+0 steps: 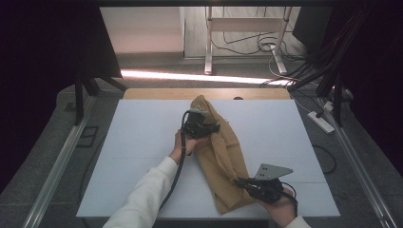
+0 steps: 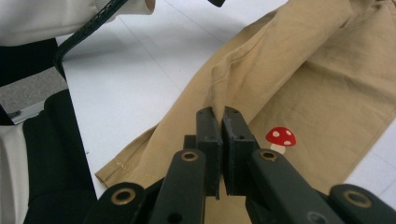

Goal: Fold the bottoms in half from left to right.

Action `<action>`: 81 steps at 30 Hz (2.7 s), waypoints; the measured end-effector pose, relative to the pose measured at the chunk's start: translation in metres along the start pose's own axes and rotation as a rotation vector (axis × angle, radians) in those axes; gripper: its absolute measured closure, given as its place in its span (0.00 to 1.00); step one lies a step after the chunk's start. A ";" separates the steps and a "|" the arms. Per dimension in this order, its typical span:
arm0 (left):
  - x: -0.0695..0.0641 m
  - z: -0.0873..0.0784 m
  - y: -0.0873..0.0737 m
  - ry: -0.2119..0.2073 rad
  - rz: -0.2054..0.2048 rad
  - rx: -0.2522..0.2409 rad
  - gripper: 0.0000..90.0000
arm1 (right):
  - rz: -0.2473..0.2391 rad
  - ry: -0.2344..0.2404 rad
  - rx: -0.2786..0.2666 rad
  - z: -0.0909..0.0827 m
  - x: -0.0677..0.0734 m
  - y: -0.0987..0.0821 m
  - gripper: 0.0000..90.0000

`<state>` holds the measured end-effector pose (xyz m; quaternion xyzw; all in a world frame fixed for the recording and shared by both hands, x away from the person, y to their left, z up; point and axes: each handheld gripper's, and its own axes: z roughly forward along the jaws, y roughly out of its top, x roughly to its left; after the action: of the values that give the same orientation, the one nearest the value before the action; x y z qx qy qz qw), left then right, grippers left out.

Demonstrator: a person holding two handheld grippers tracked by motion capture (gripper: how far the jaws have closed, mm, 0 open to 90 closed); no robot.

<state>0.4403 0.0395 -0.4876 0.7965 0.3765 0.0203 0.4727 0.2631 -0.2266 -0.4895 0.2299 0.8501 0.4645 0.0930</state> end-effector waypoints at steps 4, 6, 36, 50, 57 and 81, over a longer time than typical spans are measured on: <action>-0.001 0.006 0.001 0.000 0.004 0.011 0.91 | 0.007 -0.002 0.003 -0.001 -0.001 -0.002 0.97; -0.002 0.009 0.001 0.002 0.003 0.014 0.90 | 0.011 -0.002 0.005 -0.002 -0.001 -0.002 0.97; -0.010 -0.031 -0.008 0.019 0.062 -0.031 0.39 | 0.075 -0.131 0.022 -0.002 -0.015 -0.011 0.45; -0.007 -0.069 -0.036 0.066 0.076 -0.010 0.35 | 0.083 -0.165 0.006 -0.008 -0.029 -0.004 0.43; -0.006 -0.088 -0.049 0.082 0.068 -0.022 0.35 | 0.076 -0.169 -0.001 -0.008 -0.031 0.000 0.42; -0.002 -0.116 -0.075 0.128 0.085 -0.007 0.32 | -0.011 -0.048 0.114 0.042 -0.011 0.027 0.41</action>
<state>0.3500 0.1445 -0.4804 0.8073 0.3716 0.0927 0.4491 0.2966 -0.1879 -0.4908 0.2410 0.8740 0.4093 0.1026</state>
